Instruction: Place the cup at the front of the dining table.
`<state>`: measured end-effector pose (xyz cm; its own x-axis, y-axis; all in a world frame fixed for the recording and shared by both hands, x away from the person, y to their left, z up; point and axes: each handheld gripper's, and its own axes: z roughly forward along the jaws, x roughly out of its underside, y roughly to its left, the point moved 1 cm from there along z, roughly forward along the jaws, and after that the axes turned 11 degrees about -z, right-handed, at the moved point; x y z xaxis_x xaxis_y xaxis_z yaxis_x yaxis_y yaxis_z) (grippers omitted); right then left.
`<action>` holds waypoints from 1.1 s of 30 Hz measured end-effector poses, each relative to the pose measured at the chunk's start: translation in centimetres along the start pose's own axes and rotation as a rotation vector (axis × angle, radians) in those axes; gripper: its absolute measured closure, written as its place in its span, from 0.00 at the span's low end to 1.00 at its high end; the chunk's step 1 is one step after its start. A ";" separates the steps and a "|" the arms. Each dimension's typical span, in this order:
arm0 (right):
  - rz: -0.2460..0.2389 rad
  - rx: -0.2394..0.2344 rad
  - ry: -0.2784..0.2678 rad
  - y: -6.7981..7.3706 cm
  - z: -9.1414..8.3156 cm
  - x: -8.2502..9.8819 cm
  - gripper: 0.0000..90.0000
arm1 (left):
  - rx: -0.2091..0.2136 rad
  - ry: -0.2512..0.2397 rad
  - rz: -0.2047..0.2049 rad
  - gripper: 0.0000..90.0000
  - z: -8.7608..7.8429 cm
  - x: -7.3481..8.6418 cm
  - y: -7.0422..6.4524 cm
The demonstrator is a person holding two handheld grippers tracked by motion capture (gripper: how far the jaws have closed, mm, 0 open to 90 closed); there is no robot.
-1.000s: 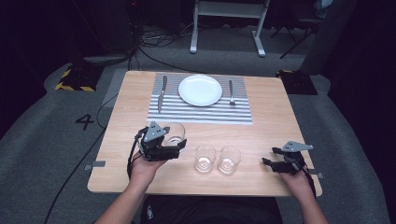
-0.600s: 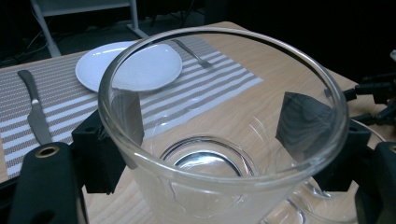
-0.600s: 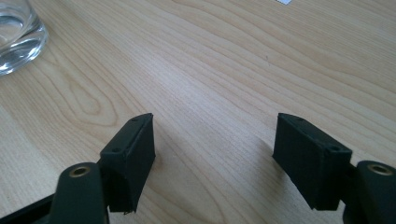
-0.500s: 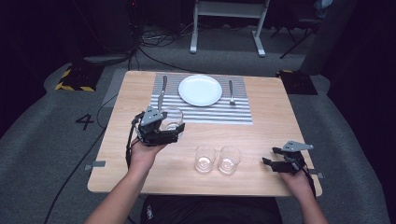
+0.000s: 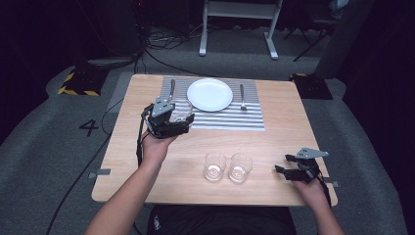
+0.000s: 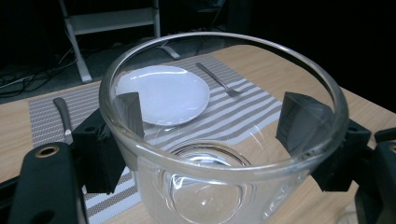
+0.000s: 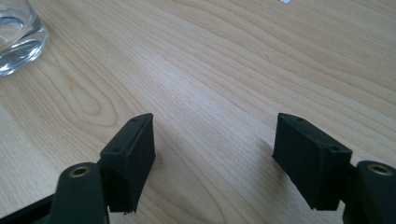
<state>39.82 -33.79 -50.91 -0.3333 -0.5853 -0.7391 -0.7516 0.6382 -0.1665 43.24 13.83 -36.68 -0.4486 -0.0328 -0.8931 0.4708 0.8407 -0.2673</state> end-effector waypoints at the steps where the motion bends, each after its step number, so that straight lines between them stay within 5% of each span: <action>1: -0.003 0.001 0.000 0.0 0.0 0.0 0.33 | 0.001 0.007 -0.011 0.22 0.3 -0.2 0.1; 10: 0.003 -0.002 -0.001 0.0 0.0 0.0 0.33 | -0.047 0.011 -0.002 0.22 2.8 -1.5 1.4; 24: -0.002 0.010 0.001 0.1 0.0 0.0 0.33 | -0.090 0.016 -0.047 0.22 6.0 -3.5 3.4; 29: 0.001 0.009 0.001 0.0 0.0 0.0 0.33 | -0.092 0.014 -0.091 0.22 7.1 -4.0 4.2; 33: -0.001 0.012 0.000 0.0 0.0 0.0 0.33 | -0.116 0.027 -0.069 0.22 7.9 -4.3 4.5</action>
<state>39.78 -33.76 -50.91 -0.3326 -0.5862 -0.7388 -0.7453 0.6433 -0.1749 53.30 13.53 -36.91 -0.4978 -0.0793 -0.8637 0.3478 0.8940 -0.2825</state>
